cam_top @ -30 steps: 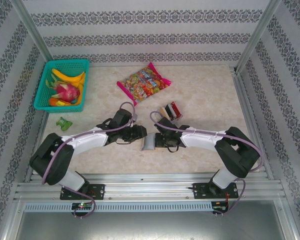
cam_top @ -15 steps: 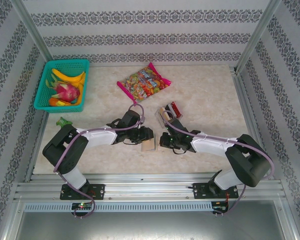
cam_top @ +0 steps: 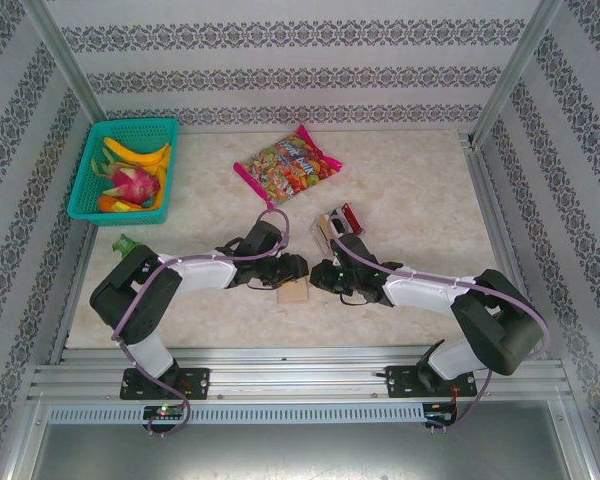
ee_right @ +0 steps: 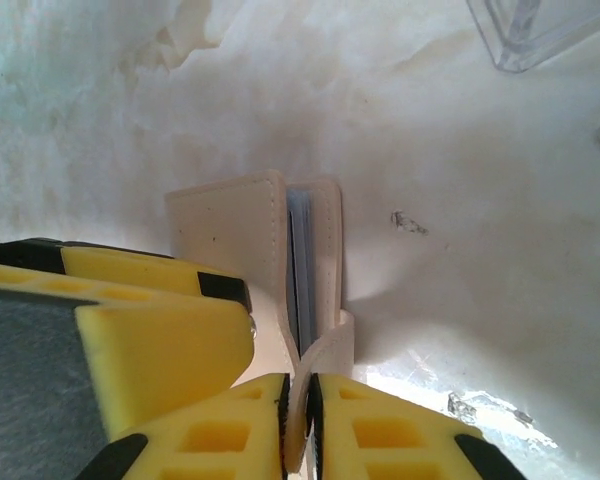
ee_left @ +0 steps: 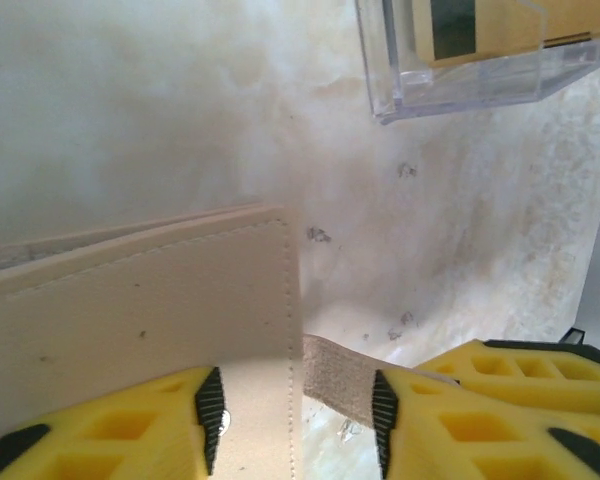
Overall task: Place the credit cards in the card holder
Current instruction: Close the card holder at the center of the table.
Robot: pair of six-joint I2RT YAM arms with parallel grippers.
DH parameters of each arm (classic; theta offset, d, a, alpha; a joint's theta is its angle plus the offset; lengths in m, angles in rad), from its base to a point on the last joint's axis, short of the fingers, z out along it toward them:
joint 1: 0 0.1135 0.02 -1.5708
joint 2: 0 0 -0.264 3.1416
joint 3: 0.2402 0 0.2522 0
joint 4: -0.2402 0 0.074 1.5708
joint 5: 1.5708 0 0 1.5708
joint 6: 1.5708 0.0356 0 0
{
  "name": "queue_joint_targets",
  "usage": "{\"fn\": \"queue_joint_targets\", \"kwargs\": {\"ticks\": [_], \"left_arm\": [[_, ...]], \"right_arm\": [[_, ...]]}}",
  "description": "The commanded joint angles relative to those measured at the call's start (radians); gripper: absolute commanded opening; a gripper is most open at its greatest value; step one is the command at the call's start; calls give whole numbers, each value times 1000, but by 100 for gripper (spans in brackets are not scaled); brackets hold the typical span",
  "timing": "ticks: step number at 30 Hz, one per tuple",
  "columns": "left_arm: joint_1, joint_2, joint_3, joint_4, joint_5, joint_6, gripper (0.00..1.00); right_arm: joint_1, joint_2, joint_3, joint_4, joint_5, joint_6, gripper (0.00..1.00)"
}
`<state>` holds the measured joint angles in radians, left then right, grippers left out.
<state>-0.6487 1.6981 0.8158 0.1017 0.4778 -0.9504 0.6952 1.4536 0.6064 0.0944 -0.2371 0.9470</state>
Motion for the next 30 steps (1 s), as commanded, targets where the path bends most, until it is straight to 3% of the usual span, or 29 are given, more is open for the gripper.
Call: {"fn": "queue_joint_targets", "kwargs": {"ticks": [1, 9, 15, 19, 30], "left_arm": [[-11, -54, -12, -10, -25, 22, 53], [-9, -231, 7, -222, -188, 114, 59], [22, -298, -7, -367, -293, 154, 57], [40, -255, 7, -415, -276, 191, 50], [38, -94, 17, -317, -157, 191, 45]], "right_arm": [[-13, 5, 2, -26, 18, 7, 15], [-21, -5, 4, -33, 19, -1, 11], [-22, 9, 13, -30, 7, -3, 11], [-23, 16, 18, -33, 2, -6, 11], [-22, 12, 22, -44, 3, -13, 11]]}}
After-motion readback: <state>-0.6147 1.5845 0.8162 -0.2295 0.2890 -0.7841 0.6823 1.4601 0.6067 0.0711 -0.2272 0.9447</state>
